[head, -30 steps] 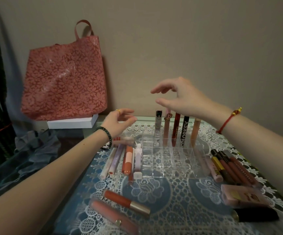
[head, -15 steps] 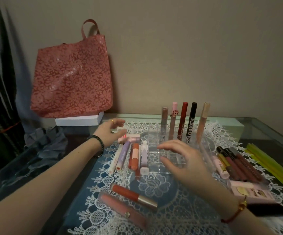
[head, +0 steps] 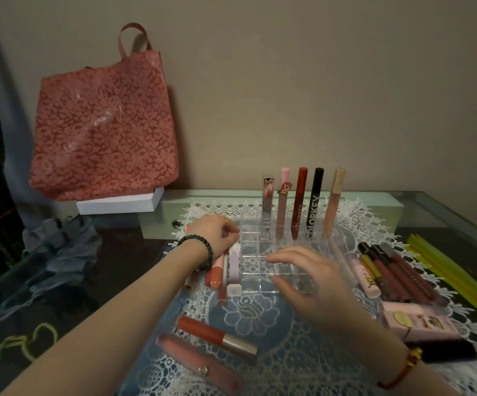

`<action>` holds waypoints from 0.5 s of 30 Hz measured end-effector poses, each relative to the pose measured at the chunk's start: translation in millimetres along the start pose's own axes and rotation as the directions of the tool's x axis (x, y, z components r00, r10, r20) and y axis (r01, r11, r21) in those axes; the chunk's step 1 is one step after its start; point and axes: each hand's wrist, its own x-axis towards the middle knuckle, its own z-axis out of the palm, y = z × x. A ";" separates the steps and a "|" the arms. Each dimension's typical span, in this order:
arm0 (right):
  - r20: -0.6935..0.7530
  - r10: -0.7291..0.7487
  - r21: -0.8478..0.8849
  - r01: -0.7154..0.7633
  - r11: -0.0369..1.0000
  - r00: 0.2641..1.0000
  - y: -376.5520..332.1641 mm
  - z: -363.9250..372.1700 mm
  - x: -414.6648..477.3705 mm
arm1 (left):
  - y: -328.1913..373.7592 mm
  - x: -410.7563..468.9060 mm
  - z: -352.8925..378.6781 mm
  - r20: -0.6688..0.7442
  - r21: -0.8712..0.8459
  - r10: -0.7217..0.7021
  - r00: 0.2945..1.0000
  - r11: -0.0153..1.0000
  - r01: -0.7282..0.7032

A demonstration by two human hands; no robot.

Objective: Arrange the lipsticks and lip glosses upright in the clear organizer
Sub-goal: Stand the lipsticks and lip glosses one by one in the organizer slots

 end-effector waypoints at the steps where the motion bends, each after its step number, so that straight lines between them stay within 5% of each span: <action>1: -0.004 -0.004 0.003 0.004 1.000 1.000 1.2 0.4 -0.1 | 0.8 1.5 -0.3 0.008 0.002 -0.011 1.000 1.000 0.011; 8: -0.032 -0.032 0.001 0.032 0.999 0.999 6.1 0.5 -0.9 | -0.5 2.6 -2.4 -0.022 -0.292 -0.092 0.995 0.953 0.082; 15: -0.044 -0.018 0.048 0.020 0.999 0.999 4.4 -0.6 -2.8 | 3.5 -11.3 -18.0 -0.092 -0.680 -0.187 0.978 0.729 0.076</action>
